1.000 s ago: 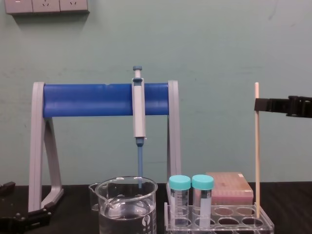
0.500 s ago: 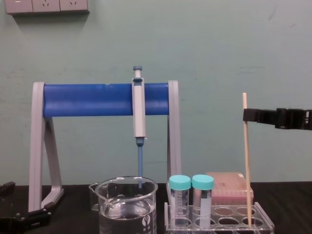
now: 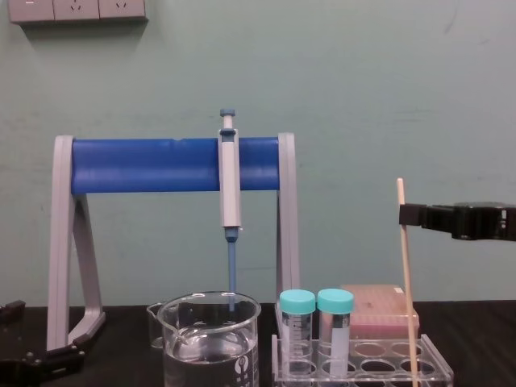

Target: Hold the thermometer with one hand and immerse one end into the beaker, then reinsert it into the test tube rack.

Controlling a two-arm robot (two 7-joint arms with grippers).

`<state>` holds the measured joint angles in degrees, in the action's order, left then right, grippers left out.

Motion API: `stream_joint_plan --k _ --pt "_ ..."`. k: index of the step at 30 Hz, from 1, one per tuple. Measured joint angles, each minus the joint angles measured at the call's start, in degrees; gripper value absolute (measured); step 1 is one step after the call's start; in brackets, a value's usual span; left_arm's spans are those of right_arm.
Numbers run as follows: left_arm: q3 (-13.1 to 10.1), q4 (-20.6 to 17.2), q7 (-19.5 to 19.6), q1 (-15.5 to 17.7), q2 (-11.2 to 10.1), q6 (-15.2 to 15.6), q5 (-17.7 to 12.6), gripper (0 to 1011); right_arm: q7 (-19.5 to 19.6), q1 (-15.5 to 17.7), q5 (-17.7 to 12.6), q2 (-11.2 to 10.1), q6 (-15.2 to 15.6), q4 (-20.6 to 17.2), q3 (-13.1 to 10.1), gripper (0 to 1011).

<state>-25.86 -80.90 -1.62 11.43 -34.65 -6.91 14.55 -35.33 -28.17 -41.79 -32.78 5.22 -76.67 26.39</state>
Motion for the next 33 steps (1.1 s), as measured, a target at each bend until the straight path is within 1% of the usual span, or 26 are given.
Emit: stream_joint_plan --k 10,20,27,33 --pt "0.0 0.0 0.0 0.0 0.0 0.0 0.0 1004 -0.9 -0.3 1.1 0.5 -0.4 1.9 0.4 38" --pt "0.0 0.0 0.0 0.0 0.0 0.0 0.0 1004 -2.1 -1.1 1.8 2.1 -0.9 4.8 0.9 38" --pt "0.0 0.0 0.0 0.0 0.0 0.0 0.0 1004 -2.5 -1.3 2.3 2.6 -1.0 5.7 1.0 38" --pt "0.0 0.0 0.0 0.0 0.0 0.0 0.0 1004 -2.5 -1.3 2.6 2.7 -0.8 5.9 1.0 38"
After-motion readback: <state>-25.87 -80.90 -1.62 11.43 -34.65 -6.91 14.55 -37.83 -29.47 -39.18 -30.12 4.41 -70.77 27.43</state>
